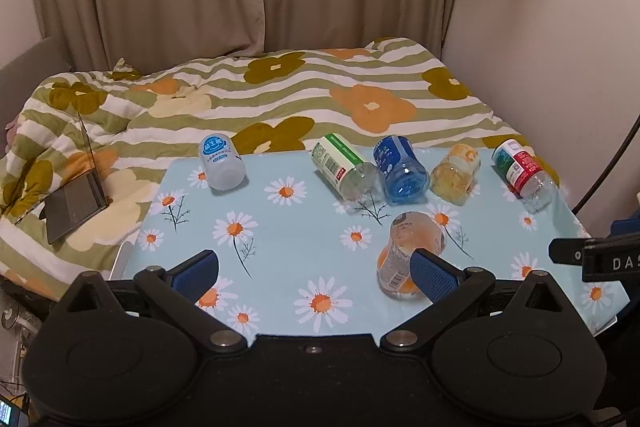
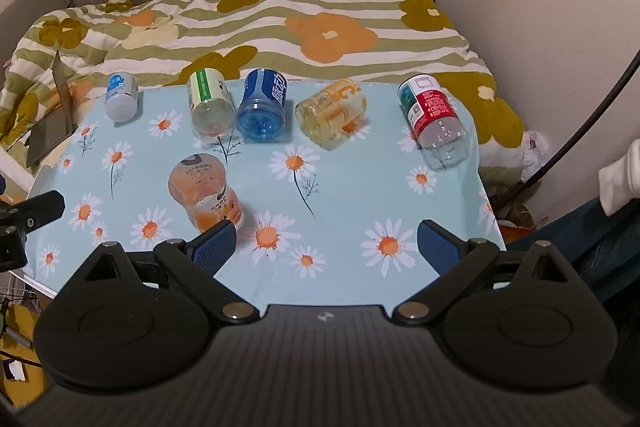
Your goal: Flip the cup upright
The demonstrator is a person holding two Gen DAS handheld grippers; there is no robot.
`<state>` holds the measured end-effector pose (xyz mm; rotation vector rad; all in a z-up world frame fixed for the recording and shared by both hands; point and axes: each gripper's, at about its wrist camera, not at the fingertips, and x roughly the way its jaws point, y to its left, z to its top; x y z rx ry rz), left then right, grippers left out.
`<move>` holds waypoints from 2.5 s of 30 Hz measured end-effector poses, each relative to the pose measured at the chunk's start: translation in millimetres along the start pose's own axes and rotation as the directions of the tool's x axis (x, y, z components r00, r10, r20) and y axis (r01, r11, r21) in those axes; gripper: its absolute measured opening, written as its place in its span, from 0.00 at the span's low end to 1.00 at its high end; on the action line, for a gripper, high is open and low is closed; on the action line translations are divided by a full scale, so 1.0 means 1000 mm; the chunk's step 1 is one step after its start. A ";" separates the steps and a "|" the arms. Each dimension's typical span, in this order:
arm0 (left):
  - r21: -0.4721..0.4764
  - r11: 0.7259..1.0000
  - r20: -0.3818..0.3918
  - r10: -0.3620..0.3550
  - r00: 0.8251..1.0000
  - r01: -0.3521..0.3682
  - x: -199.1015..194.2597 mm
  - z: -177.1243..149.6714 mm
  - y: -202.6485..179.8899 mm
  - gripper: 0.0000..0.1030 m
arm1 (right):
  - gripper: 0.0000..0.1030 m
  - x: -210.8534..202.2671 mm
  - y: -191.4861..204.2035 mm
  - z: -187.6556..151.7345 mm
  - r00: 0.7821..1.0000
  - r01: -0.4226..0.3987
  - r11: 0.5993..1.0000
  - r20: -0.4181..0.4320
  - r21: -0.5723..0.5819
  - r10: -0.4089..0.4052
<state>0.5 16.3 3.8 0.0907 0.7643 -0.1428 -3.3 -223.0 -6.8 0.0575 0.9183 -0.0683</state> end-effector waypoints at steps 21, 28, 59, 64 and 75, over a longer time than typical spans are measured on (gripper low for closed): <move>0.027 1.000 0.015 0.010 1.000 -0.011 0.000 0.003 -0.008 1.00 | 1.00 0.000 -0.001 0.003 1.000 -0.005 1.000 0.009 0.004 0.005; 0.023 1.000 0.014 0.007 1.000 -0.007 0.000 0.001 -0.007 1.00 | 1.00 0.001 -0.001 0.002 1.000 -0.006 1.000 0.005 0.005 0.006; 0.026 1.000 0.015 0.016 1.000 -0.017 0.001 0.000 -0.004 1.00 | 1.00 0.004 0.002 0.001 1.000 -0.007 1.000 -0.002 0.013 0.007; 0.021 1.000 0.022 0.023 1.000 -0.023 0.001 0.001 -0.002 1.00 | 1.00 0.004 0.002 0.001 1.000 -0.007 1.000 -0.001 0.013 0.007; -0.015 0.999 0.028 0.052 0.998 -0.051 0.002 0.003 0.005 1.00 | 1.00 0.013 0.016 0.002 0.998 -0.053 0.997 0.024 -0.060 0.054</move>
